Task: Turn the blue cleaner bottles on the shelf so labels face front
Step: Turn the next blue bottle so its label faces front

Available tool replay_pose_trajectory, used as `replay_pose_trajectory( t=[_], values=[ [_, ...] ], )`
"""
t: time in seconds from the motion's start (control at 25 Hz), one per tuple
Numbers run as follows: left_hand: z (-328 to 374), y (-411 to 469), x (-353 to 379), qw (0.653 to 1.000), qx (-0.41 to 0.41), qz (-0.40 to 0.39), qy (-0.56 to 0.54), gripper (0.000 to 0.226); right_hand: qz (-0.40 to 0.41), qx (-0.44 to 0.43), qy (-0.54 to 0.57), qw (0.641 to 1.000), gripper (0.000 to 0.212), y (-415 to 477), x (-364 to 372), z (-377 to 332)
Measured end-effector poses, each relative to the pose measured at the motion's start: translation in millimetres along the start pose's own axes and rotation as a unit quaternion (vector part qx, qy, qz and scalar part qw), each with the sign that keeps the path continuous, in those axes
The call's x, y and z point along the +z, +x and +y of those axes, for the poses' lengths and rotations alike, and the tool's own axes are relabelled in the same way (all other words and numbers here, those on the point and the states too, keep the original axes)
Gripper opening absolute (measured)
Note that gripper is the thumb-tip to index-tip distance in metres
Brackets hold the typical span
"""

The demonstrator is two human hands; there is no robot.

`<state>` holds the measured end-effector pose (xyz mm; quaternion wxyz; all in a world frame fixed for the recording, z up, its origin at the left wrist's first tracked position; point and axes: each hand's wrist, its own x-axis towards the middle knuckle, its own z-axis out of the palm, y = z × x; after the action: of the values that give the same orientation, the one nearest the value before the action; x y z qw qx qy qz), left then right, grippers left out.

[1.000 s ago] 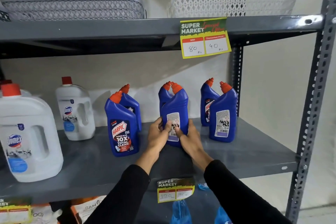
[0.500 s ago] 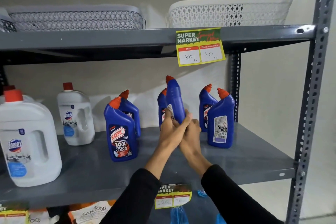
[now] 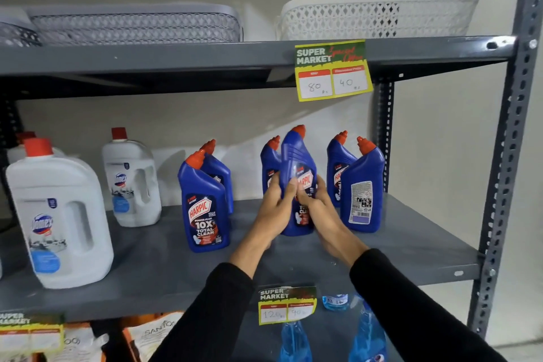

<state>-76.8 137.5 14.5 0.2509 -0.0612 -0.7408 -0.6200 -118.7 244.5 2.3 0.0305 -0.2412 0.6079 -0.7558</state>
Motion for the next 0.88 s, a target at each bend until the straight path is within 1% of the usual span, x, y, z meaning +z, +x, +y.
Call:
replay_pose_trajectory(
  t=[0.04,0.16,0.28,0.36,0.48,0.64,0.88],
  values=[
    [-1,-2,-1,1.0,0.0,-0.008,0.001,0.034,-0.001,0.0,0.006,1.0,0.047,0,0,0],
    [-3,-4,-9,1.0,-0.015,-0.002,-0.009,0.043,0.001,-0.021,-0.003,1.0,0.046,0,3,0],
    [-2,-1,-18,1.0,-0.013,0.01,0.018,0.038,0.027,-0.042,-0.001,0.999,0.053,4,7,3],
    [0,3,-20,0.997,0.004,0.045,0.059,0.032,0.046,-0.062,-0.021,0.997,0.059,9,9,6],
    [-4,8,-20,0.987,0.014,0.115,0.113,0.028,0.062,-0.088,-0.088,0.99,0.066,13,8,9],
    [-20,13,-18,0.982,0.012,0.123,0.141,0.031,0.07,-0.077,-0.139,0.985,0.073,20,4,18],
    [-45,16,-15,0.984,-0.006,0.126,0.123,0.034,0.057,-0.041,-0.156,0.985,0.064,23,-1,29]
  ],
)
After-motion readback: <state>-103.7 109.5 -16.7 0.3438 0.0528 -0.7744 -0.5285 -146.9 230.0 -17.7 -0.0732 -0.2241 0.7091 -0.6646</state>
